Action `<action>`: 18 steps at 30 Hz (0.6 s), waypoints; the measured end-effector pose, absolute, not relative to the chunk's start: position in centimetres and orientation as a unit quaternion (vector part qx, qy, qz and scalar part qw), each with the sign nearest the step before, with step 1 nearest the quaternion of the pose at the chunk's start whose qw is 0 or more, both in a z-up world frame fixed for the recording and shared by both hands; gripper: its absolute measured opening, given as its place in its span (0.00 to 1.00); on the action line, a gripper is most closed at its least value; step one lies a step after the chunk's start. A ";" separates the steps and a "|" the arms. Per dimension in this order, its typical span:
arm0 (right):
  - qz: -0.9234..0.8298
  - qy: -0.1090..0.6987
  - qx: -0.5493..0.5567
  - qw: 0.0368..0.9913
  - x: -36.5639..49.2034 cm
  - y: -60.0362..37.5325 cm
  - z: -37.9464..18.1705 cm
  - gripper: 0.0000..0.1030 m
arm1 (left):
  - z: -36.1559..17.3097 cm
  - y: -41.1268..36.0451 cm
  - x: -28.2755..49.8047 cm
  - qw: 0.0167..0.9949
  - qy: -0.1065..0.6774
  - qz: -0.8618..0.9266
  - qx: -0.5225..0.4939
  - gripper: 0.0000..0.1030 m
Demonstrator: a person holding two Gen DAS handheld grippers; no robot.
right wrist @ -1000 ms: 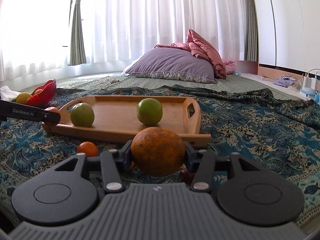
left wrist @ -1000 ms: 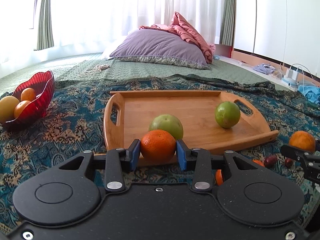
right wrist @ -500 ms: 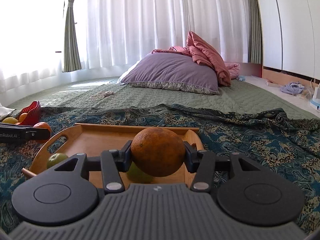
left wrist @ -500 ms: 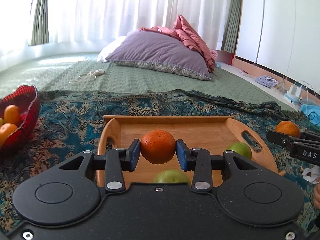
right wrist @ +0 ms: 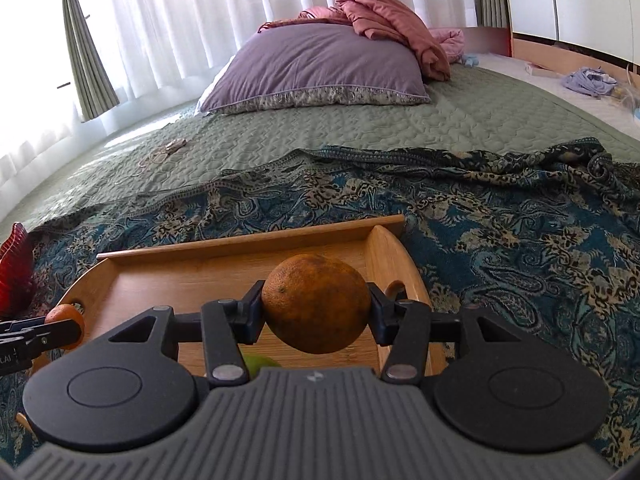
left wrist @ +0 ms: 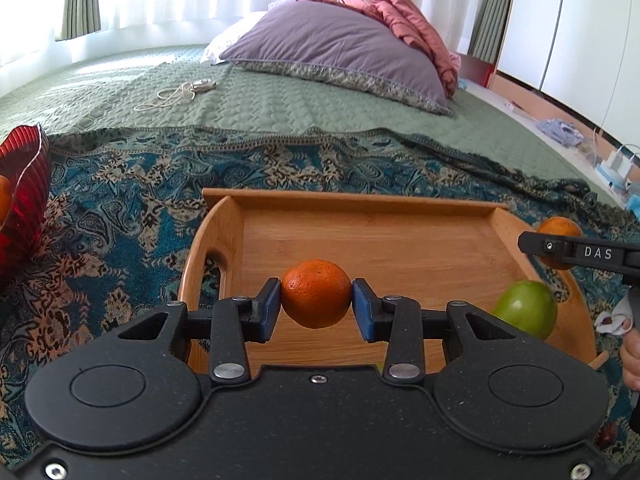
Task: Organize fruits
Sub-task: 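Carry the tangerine over the tray with the left gripper while the right gripper carries the orange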
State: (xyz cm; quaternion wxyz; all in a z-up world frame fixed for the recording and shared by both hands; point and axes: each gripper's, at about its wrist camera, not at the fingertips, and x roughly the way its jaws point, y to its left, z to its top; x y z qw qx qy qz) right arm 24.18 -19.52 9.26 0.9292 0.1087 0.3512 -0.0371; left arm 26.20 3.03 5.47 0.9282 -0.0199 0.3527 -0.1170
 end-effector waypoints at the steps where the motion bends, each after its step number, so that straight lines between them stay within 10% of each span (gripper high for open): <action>1: -0.038 0.354 0.106 0.928 24.4 -19.5 9.1 0.53 | 5.2 3.0 26.3 0.927 0.355 -0.117 -0.018 0.36; 18: -0.039 0.380 0.124 0.916 25.1 -19.8 7.4 0.53 | 3.5 3.0 26.7 0.920 0.374 -0.115 -0.007 0.36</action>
